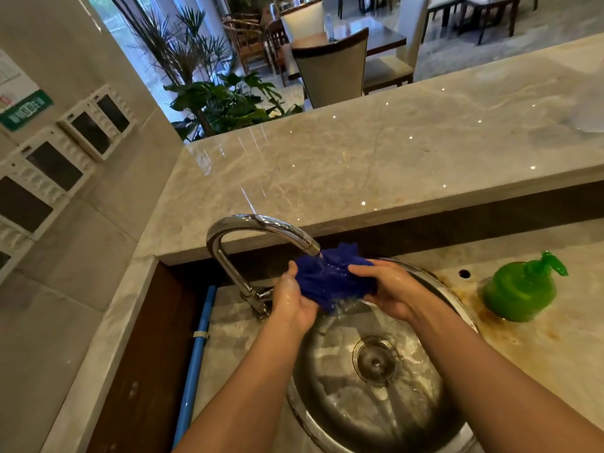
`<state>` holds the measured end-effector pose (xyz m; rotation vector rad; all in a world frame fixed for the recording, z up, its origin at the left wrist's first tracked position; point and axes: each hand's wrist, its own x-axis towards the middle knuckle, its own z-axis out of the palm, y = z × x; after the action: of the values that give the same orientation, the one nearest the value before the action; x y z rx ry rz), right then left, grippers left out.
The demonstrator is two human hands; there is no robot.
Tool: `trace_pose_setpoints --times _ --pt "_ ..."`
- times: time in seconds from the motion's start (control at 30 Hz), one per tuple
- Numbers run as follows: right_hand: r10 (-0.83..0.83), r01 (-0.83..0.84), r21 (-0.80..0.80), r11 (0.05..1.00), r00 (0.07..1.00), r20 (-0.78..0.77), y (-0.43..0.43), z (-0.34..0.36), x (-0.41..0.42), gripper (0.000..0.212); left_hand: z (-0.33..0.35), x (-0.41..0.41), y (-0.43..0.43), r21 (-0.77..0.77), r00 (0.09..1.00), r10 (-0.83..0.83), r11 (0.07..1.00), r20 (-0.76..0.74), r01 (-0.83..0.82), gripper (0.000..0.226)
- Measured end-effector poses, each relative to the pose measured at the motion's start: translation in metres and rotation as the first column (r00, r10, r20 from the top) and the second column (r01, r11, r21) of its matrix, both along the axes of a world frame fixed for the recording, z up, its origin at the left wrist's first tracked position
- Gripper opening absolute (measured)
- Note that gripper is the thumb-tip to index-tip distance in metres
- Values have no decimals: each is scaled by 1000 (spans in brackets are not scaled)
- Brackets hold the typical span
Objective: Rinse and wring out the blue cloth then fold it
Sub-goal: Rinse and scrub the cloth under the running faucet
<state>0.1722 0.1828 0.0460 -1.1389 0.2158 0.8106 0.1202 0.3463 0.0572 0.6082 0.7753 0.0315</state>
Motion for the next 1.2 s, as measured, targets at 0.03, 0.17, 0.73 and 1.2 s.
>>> trace_pose_setpoints --times 0.03,0.17,0.73,1.2 --pt "0 1 26 1000 1000 -26 3 -2 -3 48 3 1 -8 -84 999 -50 995 -3 49 47" --pt "-61 68 110 992 996 -64 29 1 -18 44 9 4 -38 -73 976 -207 977 -72 202 46" --pt "3 239 -470 850 889 458 55 11 -6 18 11 4 -29 391 968 -144 895 -204 216 25" --pt "-107 153 -249 956 976 187 61 19 -26 27 16 14 -24 580 964 15 802 -264 146 32"
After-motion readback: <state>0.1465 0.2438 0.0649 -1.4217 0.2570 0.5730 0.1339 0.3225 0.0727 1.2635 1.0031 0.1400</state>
